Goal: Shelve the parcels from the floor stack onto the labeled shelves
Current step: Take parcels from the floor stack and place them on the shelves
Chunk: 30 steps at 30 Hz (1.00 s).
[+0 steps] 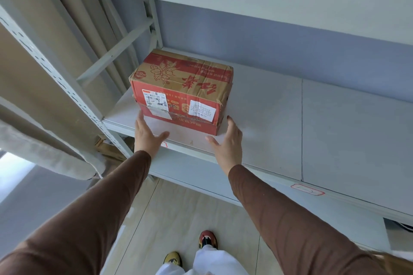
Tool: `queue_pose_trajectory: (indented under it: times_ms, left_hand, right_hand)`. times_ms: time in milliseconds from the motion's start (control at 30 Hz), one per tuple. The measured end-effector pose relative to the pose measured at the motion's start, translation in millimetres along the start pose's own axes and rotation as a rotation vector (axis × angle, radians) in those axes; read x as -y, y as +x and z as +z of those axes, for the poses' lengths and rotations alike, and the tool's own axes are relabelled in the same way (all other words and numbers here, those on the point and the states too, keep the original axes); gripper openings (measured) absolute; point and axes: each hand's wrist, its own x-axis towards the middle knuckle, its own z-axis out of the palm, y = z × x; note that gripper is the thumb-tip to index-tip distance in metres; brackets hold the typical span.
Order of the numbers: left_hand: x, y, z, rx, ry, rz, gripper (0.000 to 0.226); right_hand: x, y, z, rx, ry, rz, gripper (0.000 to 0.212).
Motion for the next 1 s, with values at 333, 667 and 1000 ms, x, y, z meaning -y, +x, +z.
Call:
queue_pose_trajectory:
  times_ms: [333,667,1000]
  left_hand:
    - [-9,-128,68,0.184,0.566,0.419,0.094]
    - [-33,-331,136,0.406,0.758,0.679,0.09]
    - [-81,-503,226,0.572,0.803,0.894,0.088]
  right_hand:
    - [-78,-91,-68,0.052,-0.414,-0.142,0.072]
    - [-166,-262,-183,0.066,-0.583,0.087,0.074]
    - [-261,-392,-321,0.011,-0.718,0.296,0.074]
